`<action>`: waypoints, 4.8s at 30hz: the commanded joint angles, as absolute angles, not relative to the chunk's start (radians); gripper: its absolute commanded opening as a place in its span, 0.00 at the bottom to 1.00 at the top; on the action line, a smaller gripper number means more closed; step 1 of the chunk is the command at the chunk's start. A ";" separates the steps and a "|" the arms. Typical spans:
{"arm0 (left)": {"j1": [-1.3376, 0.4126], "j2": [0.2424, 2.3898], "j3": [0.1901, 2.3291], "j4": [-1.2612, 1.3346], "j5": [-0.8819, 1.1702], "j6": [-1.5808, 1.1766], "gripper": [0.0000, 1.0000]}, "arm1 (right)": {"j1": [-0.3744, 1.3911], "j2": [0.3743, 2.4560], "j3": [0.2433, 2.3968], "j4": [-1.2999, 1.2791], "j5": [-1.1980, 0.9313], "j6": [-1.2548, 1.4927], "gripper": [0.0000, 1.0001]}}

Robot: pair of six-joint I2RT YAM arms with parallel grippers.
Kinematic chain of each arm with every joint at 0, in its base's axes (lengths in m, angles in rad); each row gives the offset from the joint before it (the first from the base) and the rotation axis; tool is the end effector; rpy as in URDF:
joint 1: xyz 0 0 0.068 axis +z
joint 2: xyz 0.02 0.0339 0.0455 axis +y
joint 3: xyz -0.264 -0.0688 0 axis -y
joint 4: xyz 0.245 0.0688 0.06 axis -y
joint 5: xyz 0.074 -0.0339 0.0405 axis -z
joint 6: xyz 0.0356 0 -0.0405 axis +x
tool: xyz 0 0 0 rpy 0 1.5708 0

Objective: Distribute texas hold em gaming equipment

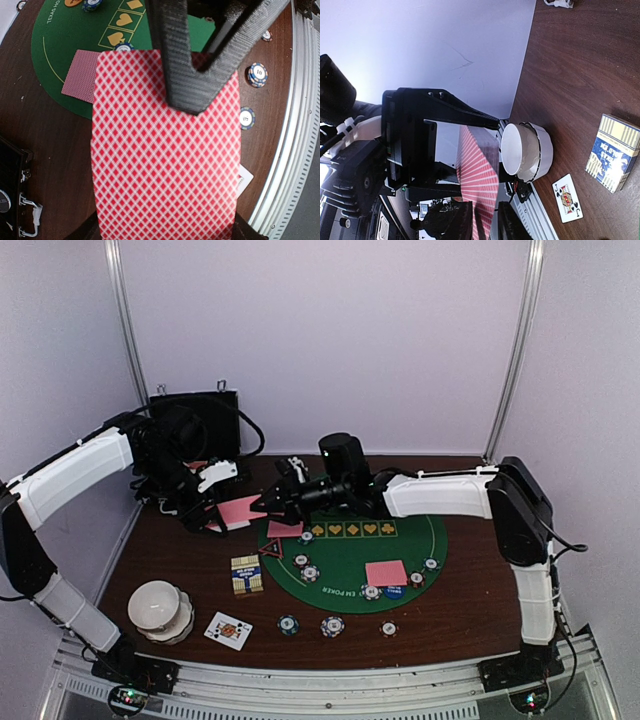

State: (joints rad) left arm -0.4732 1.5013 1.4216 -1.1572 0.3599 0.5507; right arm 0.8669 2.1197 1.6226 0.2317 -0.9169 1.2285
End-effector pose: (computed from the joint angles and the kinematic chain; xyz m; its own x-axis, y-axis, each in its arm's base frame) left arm 0.2487 -0.1414 0.3158 -0.4397 0.7753 -0.4534 0.8911 0.4398 -0.1120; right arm 0.2982 0.3949 0.2495 -0.9607 -0.2463 -0.1278 -0.1621 0.1245 0.9789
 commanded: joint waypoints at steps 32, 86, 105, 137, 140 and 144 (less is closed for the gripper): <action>-0.472 1.482 1.430 -1.151 0.353 0.562 0.00 | 0.654 1.938 1.549 -0.247 -0.988 0.875 0.00; -0.446 1.471 1.451 -1.189 0.352 0.571 0.00 | 0.960 2.163 1.552 -0.321 0.516 -0.637 0.56; -0.446 1.450 1.465 -1.189 0.343 0.573 0.00 | 0.951 1.987 1.550 -0.107 1.051 -0.246 1.00; -0.446 1.450 1.448 -1.189 0.348 0.579 0.00 | 0.600 2.186 1.625 -0.498 -0.513 0.814 0.63; -0.446 1.450 1.444 -1.189 0.348 0.580 0.00 | 0.598 2.215 1.633 -0.470 -0.548 0.846 0.62; -0.446 1.453 1.445 -1.189 0.350 0.580 0.00 | 0.597 2.244 1.642 -0.454 -0.550 0.878 0.59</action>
State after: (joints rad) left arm -0.4530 1.4769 1.4342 -1.1912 0.3328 0.5671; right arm 0.5964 2.1952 1.6215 -0.4873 -0.5220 0.8246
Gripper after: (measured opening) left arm 0.666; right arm 0.603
